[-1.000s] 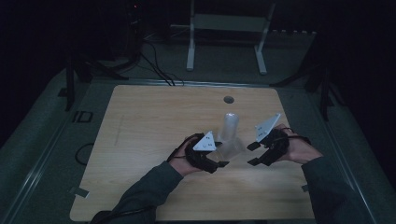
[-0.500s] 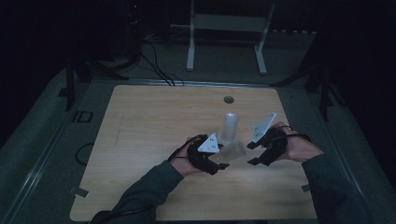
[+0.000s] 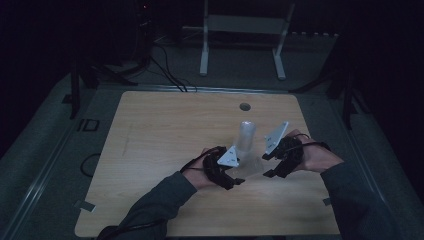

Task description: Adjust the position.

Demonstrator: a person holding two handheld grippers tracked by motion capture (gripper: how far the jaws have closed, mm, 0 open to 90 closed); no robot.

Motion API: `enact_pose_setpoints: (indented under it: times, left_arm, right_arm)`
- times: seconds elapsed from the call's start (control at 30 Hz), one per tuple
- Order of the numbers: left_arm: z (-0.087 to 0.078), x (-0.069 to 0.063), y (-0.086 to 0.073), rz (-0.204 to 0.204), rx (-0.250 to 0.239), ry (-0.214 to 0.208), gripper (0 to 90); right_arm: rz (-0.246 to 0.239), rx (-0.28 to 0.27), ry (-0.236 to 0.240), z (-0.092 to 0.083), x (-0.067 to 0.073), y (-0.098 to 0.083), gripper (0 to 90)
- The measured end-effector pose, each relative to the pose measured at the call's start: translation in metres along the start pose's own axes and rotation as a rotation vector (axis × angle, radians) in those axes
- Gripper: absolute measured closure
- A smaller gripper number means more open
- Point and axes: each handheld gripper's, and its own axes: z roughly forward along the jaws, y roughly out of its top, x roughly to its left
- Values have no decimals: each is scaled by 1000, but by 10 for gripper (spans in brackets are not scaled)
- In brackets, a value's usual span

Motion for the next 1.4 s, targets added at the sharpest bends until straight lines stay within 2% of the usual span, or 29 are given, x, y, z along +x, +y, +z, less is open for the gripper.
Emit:
enact_pose_setpoints:
  times: [0.37, 0.73, 0.93, 1.4]
  left_arm:
    - [6, 0, 3, 30, 79, 11, 316]
    - [10, -4, 5, 61, 123, 9, 317]
    - [12, -6, 8, 71, 130, 11, 318]
    - [13, -11, 11, 97, 133, 30, 321]
  right_arm:
    - [-36, 56, -10, 5, 4, 10, 378]
    - [-58, 112, -8, 12, 5, 17, 335]
    - [-65, 134, -7, 17, 7, 21, 299]
    - [-77, 169, 13, 31, 10, 28, 318]
